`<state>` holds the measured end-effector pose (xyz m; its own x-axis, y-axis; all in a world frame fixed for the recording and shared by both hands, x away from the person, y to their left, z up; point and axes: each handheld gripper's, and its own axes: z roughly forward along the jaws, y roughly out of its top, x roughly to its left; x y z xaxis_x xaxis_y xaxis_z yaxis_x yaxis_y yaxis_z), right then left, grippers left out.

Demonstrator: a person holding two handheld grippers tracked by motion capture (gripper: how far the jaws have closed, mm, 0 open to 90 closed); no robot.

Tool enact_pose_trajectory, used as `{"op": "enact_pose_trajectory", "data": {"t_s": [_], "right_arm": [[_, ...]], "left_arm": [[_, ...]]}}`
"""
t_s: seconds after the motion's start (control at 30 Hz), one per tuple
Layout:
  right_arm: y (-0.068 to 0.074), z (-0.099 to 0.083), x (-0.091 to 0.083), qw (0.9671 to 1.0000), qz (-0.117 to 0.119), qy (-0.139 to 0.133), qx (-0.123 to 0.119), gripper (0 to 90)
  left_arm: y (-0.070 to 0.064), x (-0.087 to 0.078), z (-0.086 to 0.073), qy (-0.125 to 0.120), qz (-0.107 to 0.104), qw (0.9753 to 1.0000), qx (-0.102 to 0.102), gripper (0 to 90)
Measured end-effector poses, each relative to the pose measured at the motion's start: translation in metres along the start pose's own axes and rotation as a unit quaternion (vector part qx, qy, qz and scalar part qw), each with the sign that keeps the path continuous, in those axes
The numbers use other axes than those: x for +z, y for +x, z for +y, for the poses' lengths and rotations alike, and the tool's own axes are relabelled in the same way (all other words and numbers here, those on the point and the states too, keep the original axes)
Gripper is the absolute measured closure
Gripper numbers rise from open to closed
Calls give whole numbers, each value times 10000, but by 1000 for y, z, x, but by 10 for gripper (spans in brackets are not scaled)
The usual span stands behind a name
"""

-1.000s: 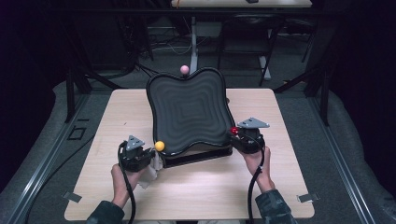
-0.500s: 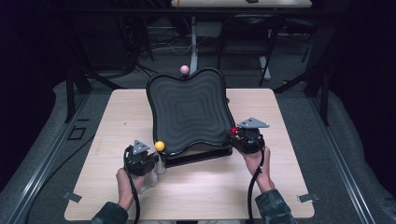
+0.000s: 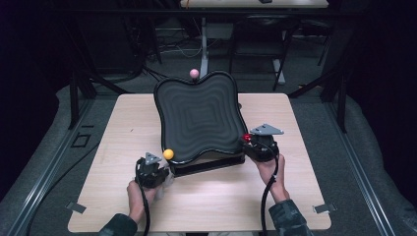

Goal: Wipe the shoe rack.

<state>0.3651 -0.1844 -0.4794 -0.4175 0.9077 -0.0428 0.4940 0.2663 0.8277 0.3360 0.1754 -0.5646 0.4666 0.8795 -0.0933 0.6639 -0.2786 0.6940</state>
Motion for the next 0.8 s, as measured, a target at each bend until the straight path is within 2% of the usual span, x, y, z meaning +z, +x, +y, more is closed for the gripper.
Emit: {"op": "enact_pose_trajectory", "data": {"t_s": [0.2, 0.33, 0.53, 0.8], "right_arm": [[-1, 0, 0, 10000, 7, 2, -8, 598], [-1, 0, 0, 10000, 23, 4, -11, 598], [-1, 0, 0, 10000, 28, -1, -12, 598], [-4, 0, -1, 10000, 8, 19, -8, 599]], "left_arm": [[1, -4, 3, -28, -115, 9999, -86, 831], [4, -14, 8, -266, -286, 9990, -227, 831], [7, -29, 15, -562, -504, 9968, -266, 829], [3, -33, 15, -568, -671, 9959, -208, 829]]}}
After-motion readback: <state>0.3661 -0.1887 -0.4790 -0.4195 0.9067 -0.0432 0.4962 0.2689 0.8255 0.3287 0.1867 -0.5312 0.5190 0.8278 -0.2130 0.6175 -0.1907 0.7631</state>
